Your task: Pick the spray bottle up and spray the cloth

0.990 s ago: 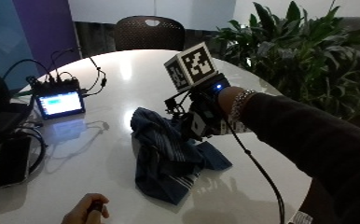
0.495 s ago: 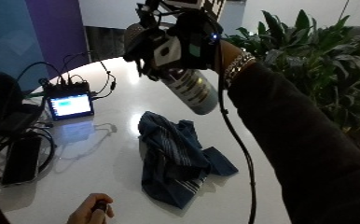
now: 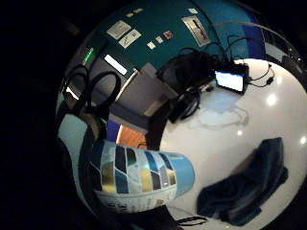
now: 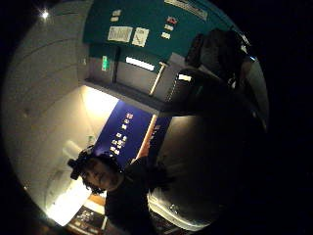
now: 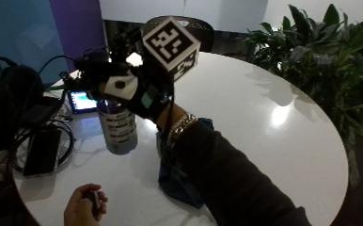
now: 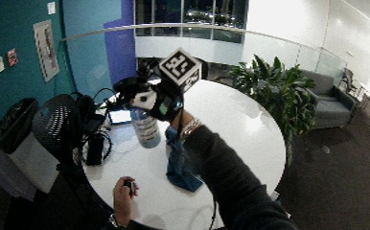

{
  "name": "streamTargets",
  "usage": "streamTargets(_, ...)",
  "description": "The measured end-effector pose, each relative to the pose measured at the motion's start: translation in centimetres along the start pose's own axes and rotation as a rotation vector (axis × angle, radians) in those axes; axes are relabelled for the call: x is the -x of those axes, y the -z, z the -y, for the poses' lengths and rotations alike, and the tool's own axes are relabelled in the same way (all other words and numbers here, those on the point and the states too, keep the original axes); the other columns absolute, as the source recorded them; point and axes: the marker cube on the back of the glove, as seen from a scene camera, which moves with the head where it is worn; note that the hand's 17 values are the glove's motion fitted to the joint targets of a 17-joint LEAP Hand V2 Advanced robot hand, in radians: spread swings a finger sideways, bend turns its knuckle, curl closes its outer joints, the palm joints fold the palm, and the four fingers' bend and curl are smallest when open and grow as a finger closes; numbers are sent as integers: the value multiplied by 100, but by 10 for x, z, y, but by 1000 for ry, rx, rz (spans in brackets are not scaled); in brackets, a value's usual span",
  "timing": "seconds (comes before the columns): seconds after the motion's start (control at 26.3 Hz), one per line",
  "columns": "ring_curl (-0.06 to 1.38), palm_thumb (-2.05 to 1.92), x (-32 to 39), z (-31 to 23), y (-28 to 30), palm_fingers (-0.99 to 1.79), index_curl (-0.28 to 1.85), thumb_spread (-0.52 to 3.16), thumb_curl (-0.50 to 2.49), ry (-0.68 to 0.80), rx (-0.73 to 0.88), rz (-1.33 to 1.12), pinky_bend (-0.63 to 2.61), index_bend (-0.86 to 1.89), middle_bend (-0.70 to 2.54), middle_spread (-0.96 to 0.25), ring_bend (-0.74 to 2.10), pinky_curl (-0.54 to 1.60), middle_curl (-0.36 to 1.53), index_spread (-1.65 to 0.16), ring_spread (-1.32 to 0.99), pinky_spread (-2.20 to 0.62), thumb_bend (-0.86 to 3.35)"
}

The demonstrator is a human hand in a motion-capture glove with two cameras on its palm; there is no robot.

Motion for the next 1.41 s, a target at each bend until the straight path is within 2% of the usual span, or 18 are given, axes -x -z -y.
streamTargets(0.34,46,97,-68,-37,-42,129,64,36,76,-101,-36,29,47,19,47,-25,53,39,51,-30,-20,-25,-3)
streamTargets(0.61,46,97,-64,-49,-34,129,64,37,76,-88,-108,18,48,19,46,-25,53,39,51,-30,-20,-24,-3)
streamTargets(1.07,45,98,-73,-61,-37,126,65,36,77,-147,-79,3,47,19,45,-25,51,39,51,-31,-20,-25,-3)
streamTargets(1.14,44,100,-75,-62,-39,111,64,38,77,-154,-28,-4,41,18,45,-26,47,37,51,-32,-20,-19,-2)
streamTargets(1.22,43,98,-74,-64,-33,71,61,47,77,-152,27,-34,29,12,41,-25,42,36,50,-33,-19,-7,-3)
streamTargets(1.29,45,92,-70,-73,-17,40,59,58,74,-147,66,-104,38,3,36,-21,38,41,48,-33,-18,0,-5)
streamTargets(1.41,43,85,-59,-106,19,27,54,67,69,-123,116,-324,42,3,28,-17,37,40,45,-34,-17,8,-7)
